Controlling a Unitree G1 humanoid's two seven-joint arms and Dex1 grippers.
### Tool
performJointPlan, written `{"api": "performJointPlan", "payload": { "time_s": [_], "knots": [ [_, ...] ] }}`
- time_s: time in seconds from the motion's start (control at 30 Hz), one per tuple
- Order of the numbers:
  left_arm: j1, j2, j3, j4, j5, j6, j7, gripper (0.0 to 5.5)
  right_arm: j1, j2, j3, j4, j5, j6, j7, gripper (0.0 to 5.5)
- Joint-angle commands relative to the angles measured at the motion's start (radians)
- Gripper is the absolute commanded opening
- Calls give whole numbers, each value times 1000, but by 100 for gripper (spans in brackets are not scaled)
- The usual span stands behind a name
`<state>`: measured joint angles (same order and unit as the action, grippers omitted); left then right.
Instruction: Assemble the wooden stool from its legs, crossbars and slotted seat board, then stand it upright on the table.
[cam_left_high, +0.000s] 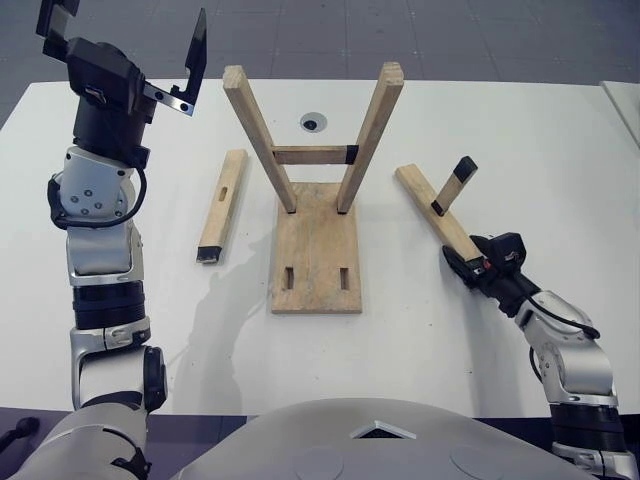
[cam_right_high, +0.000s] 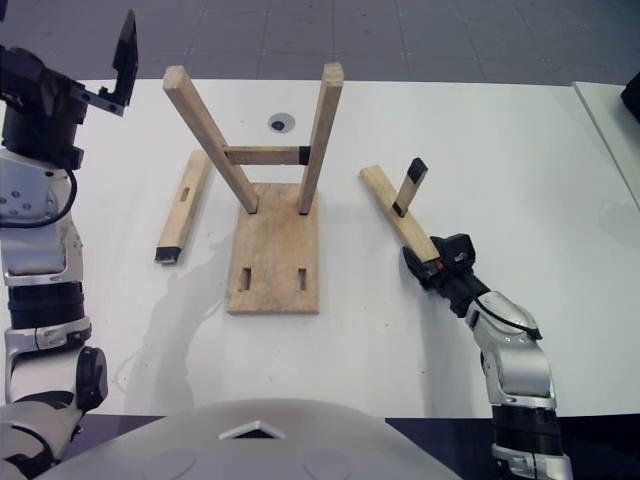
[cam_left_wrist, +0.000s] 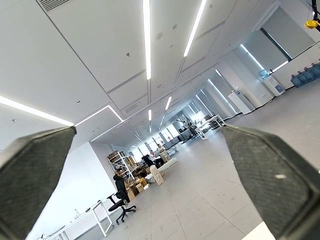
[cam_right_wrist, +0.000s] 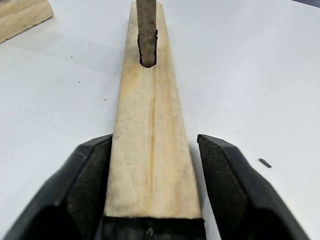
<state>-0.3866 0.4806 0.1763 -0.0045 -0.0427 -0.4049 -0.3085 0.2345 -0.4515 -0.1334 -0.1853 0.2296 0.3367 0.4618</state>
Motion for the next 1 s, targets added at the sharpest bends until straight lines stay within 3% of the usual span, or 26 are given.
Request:
{"api": "performJointPlan", "payload": {
  "time_s": [0.03, 0.3, 0.47, 0.57, 0.73, 1.0],
  "knots": [
    [-14, 1, -4, 12, -6, -2, -8, 540, -21, 27, 20, 7, -3, 19, -16, 219],
    [-42, -8, 0, -1, -25, 15, 2, 540, -122, 55, -14, -36, 16, 27, -72, 202],
    [-119, -50, 41, -128, -194, 331, 72, 540, -300, 51, -137, -181, 163, 158, -138, 202],
    [-173, -85, 75, -218, -418, 581, 123, 540, -418, 35, -191, -257, 292, 265, -157, 202],
    [-189, -156, 154, -303, -1017, 937, 242, 540, -609, 12, -269, -323, 584, 424, -185, 202],
    [-48, -107, 104, -385, -1621, 1149, 334, 540, -736, 11, -270, -277, 945, 543, -182, 202]
  ]
}}
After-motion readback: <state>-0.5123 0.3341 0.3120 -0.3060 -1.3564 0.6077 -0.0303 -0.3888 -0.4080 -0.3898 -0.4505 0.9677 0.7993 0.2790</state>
